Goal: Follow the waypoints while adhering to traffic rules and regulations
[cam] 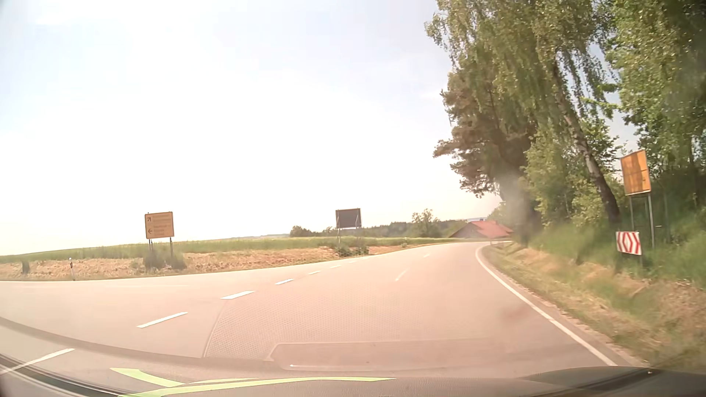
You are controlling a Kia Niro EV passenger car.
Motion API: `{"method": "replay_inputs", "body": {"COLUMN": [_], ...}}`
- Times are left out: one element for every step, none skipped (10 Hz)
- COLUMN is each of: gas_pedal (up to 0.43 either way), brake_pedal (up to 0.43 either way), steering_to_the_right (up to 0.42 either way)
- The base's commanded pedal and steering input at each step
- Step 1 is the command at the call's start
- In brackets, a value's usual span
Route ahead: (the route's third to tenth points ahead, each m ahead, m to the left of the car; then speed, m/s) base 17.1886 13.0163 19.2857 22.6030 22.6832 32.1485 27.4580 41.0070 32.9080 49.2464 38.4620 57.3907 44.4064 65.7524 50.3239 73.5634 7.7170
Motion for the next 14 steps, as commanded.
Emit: {"method": "replay_inputs", "body": {"gas_pedal": [0.000, 0.000, 0.000, 0.000, 0.000, 0.000, 0.000, 0.000, 0.000, 0.000, 0.008, 0.220, 0.268, 0.268], "brake_pedal": [0.220, 0.195, 0.165, 0.091, 0.000, 0.000, 0.000, 0.000, 0.000, 0.000, 0.000, 0.000, 0.000, 0.000], "steering_to_the_right": [-0.188, -0.207, -0.225, -0.241, -0.255, -0.279, -0.293, -0.307, -0.313, -0.316, -0.318, -0.319, -0.322, -0.329]}}
